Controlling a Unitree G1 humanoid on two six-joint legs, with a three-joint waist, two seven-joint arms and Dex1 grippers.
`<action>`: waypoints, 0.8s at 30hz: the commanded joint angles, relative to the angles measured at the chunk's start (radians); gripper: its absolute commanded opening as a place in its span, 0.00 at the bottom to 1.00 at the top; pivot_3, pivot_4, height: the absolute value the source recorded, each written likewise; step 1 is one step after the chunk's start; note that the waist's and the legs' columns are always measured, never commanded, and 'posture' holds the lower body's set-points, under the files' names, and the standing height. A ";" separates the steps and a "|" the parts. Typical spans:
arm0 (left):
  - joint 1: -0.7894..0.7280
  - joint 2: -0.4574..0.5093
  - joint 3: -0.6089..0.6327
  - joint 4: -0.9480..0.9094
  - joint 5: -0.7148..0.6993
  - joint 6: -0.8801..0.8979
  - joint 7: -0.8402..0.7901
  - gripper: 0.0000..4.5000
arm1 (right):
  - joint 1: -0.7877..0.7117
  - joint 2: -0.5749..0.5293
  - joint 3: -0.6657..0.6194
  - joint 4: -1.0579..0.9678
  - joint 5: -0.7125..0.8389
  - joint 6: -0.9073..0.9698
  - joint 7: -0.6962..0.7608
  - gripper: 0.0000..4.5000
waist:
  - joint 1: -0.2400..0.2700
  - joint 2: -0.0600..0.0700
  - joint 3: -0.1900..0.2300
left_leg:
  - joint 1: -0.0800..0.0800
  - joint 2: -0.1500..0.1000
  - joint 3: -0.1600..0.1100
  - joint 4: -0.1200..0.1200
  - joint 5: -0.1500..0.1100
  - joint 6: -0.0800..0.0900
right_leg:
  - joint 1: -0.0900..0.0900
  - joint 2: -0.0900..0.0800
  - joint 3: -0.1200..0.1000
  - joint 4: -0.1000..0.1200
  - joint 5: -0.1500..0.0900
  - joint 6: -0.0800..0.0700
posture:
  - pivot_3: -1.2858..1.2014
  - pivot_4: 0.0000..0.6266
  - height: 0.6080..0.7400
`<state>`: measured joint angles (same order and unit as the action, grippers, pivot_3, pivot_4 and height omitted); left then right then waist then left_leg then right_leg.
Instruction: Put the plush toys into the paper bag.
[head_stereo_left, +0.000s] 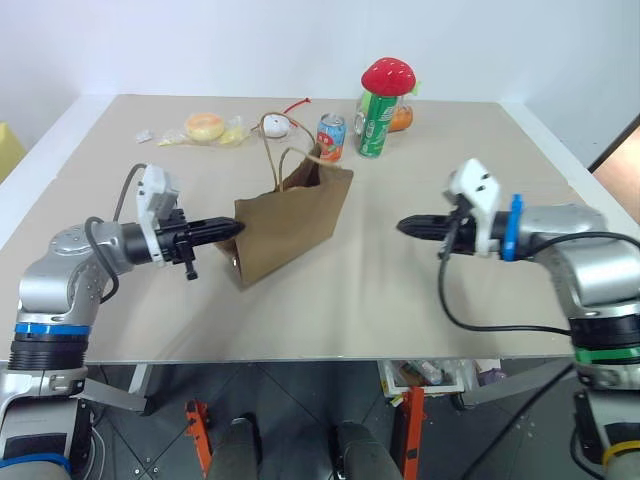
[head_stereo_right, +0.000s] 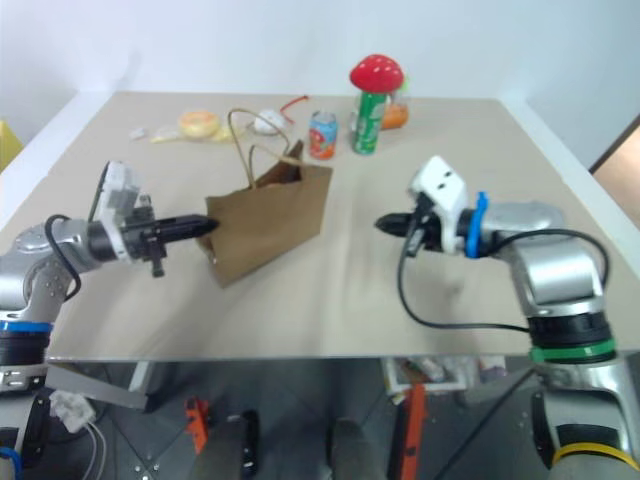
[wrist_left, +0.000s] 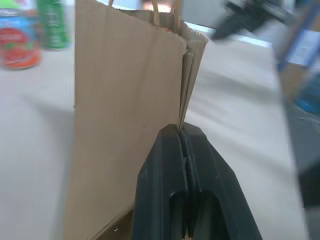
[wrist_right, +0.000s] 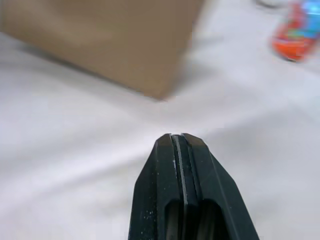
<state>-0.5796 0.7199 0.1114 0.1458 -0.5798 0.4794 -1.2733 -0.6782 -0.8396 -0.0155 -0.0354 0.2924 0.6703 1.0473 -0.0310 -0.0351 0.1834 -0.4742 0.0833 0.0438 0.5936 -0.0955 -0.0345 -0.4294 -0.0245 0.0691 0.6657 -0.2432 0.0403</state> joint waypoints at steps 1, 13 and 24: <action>-0.011 0.031 0.011 0.061 -0.047 -0.009 -0.161 0.01 | 0.016 -0.083 -0.082 0.010 0.016 -0.022 0.020 0.00 | 0.000 0.000 0.000 | 0.000 0.000 0.000 0.000 0.000 0.000 | 0.000 0.000 0.000 0.000 0.000 0.000 | 0.52 0.24 1.00; -0.135 0.037 -0.005 0.347 0.045 -0.109 -0.255 0.01 | 0.025 -0.118 -0.104 0.008 0.041 -0.017 0.021 0.00 | 0.000 0.000 0.000 | 0.000 0.000 0.001 0.001 0.000 0.000 | 0.000 -0.001 0.001 0.000 0.000 0.001 | 0.52 0.24 1.00; -0.321 -0.026 -0.046 0.734 0.226 -0.367 -0.232 0.01 | 0.047 -0.076 -0.079 -0.227 0.260 0.103 0.127 0.00 | 0.004 0.000 0.000 | -0.002 0.000 0.001 0.002 0.000 0.000 | -0.002 -0.001 0.001 0.000 0.001 0.002 | 0.52 0.24 1.00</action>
<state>-0.8727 0.6939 0.0689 0.8525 -0.3722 0.1497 -1.4978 -0.6288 -0.9102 -0.0766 -0.2017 0.5037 0.7522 1.1614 -0.0269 -0.0350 0.1834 -0.4766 0.0830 0.0449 0.5951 -0.0953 -0.0341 -0.4308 -0.0250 0.0701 0.6660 -0.2427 0.0429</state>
